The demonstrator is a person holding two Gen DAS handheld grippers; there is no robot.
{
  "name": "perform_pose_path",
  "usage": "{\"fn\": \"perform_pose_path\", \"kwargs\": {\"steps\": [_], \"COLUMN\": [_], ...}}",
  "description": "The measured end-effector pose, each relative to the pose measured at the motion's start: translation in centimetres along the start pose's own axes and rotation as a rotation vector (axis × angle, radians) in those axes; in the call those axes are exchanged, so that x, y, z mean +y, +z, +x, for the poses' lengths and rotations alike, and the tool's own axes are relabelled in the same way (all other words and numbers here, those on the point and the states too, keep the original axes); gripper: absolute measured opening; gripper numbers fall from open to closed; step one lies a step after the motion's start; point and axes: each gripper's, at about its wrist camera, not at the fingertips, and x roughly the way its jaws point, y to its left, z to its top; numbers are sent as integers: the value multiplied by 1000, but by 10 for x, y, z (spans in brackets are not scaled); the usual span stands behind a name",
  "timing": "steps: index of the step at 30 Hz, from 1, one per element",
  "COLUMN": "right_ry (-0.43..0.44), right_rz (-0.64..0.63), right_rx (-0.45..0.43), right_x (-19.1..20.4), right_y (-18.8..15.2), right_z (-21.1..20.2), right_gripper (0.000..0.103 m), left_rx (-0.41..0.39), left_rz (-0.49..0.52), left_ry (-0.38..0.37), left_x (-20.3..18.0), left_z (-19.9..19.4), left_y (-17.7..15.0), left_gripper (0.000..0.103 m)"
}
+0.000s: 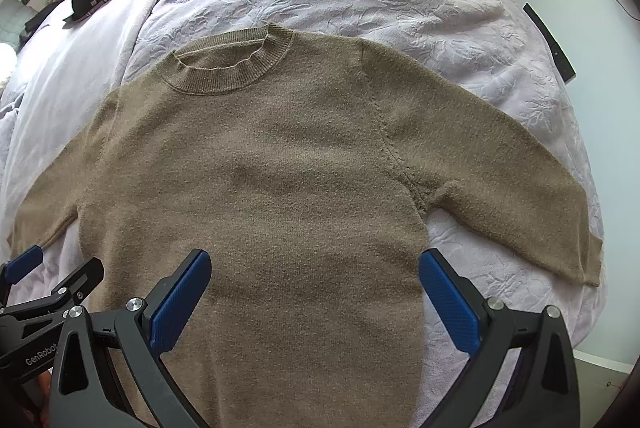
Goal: Fold small clothes
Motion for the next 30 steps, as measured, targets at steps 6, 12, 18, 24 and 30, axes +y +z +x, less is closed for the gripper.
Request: {"fn": "perform_pose_path", "kwargs": {"steps": [6, 12, 18, 24, 30], "right_ry": [0, -3, -4, -9, -17], "right_rz": [0, -1, -1, -4, -7], "right_rx": [1, 5, 14, 22, 22], "right_x": [0, 3, 4, 4, 4], "right_y": [0, -1, -2, -3, -1], "right_z": [0, 2, 4, 5, 5], "right_gripper": [103, 103, 103, 103, 103], "left_rx": [-1, 25, 88, 65, 66], "left_rz": [0, -1, 17, 14, 18], "left_ry": [5, -44, -20, -29, -35], "left_x": [-1, -4, -6, -6, -9], "left_z": [0, 4, 5, 5, 6], "left_y": [-1, -4, -3, -1, -1], "left_gripper": [103, 103, 103, 103, 103]}}
